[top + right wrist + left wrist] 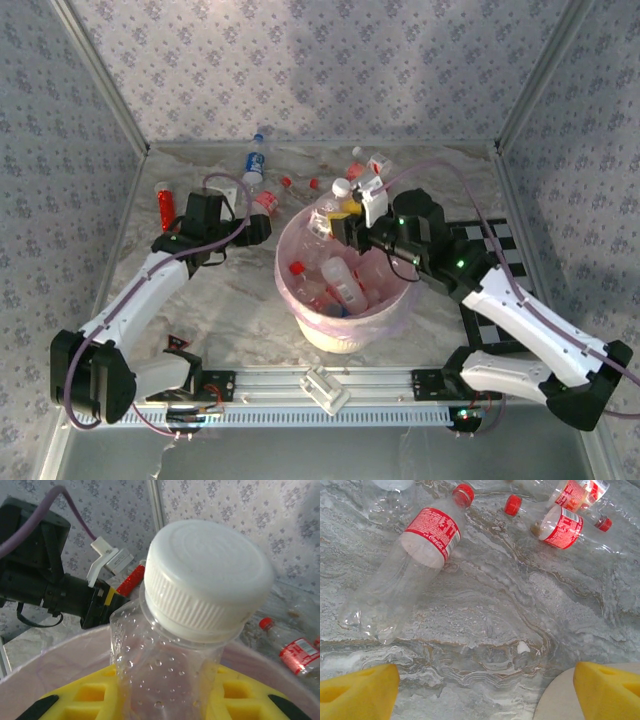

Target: Put the plastic bottles in the bin

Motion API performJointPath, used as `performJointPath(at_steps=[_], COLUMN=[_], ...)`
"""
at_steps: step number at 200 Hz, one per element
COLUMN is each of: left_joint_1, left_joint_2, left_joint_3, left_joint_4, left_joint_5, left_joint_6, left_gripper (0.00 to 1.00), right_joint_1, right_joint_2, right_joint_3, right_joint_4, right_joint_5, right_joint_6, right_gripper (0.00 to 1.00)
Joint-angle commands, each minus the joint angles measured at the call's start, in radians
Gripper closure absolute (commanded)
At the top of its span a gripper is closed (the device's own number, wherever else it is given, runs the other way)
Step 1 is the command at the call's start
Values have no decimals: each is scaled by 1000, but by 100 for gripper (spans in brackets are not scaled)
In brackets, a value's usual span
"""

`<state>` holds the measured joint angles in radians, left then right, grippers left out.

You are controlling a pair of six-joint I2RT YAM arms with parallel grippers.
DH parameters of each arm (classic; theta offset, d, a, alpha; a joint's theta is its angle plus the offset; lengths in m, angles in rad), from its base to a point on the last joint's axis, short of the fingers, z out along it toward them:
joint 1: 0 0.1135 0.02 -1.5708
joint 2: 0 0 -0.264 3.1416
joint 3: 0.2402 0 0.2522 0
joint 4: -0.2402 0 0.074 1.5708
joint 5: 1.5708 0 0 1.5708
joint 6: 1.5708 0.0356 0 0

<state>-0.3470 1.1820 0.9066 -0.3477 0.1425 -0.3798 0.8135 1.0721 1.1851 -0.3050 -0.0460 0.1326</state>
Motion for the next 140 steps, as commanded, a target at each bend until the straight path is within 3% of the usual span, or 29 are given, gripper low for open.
performJointPath(at_steps=[1, 28, 87, 118, 140], left_joint_1=[3, 3, 6, 6, 6], left_joint_2=[-7, -16, -3, -2, 2], left_joint_3=[6, 0, 9, 12, 10], left_joint_4=[24, 11, 2, 0, 5], left_joint_5=[10, -3, -7, -7, -5], left_joint_6=[0, 9, 17, 16, 11], left_gripper=[10, 10, 10, 10, 10], right_joint_1=[-10, -10, -10, -10, -13], right_joint_2=[-3, -12, -60, -55, -55], right_joint_3=[135, 205, 142, 53, -64], right_joint_4=[-166, -230, -338, -328, -225], right_joint_5=[28, 56, 218, 196, 111], right_joint_6=[-43, -81, -177, -178, -130], right_gripper=[82, 82, 82, 82, 82])
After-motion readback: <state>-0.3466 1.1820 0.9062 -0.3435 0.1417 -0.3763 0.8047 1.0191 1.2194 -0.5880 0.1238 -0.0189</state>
